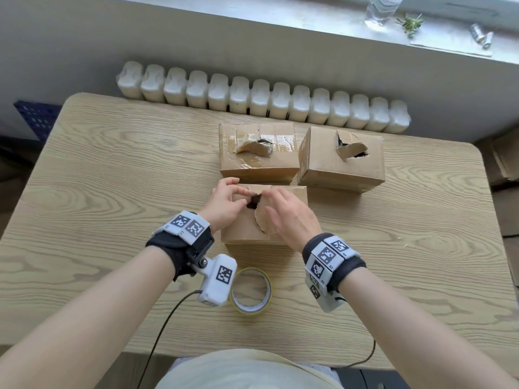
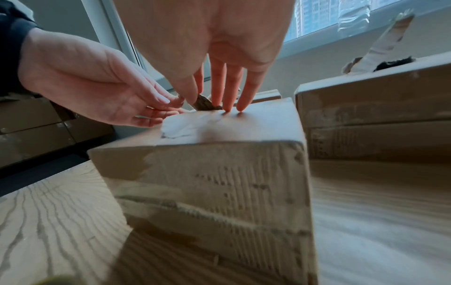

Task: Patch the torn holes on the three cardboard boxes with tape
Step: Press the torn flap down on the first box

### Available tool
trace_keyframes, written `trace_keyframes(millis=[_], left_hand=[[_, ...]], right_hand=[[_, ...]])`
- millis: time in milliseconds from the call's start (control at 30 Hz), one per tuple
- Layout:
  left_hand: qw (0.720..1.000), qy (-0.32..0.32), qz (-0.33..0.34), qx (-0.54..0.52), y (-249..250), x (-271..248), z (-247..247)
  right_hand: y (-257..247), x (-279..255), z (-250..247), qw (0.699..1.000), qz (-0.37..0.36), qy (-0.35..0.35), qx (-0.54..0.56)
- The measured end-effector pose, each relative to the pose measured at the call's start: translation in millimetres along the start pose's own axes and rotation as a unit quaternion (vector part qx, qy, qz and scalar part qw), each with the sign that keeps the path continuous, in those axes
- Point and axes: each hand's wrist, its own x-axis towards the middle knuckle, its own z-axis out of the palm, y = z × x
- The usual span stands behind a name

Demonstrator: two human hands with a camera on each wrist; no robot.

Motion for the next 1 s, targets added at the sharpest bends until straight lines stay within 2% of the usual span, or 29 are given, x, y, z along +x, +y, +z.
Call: trace_keyframes(millis=[133,267,400,533,633,867,1000], left_hand=[[1.000,-0.007,0.003,0.004,5,-2,-1],[0.999,0.012,0.022,0.034,1,-6,0],[0.999,-0.012,0.035,-0.008,-9,-3,-7],[0.995,-0.024,0.077,0.060,-12,-6,-12],[0.985,-0.017,0.129,0.118,-14,-11,-13],[0.948,-0.051,0.219,0.227,-29,-15,-11],[0.946,-0.036,0.228,0.227,-34,-15,-9]], right_hand=[[-6,22,-5,0.999,0.015,0.038,-0.026],[-9,36,-7,0.999,0.028,0.034,-0.010],[-10,40,-7,0.998,0.004,0.058,-0.021],[-12,40,-3,0.997,-0.038,0.045,-0.043],[-14,38,-3,0.998,-0.040,0.023,-0.051],[-12,32,4,0.994,-0.059,0.070,-0.052],[-7,18,22,0.988,-0.084,0.092,-0.089]])
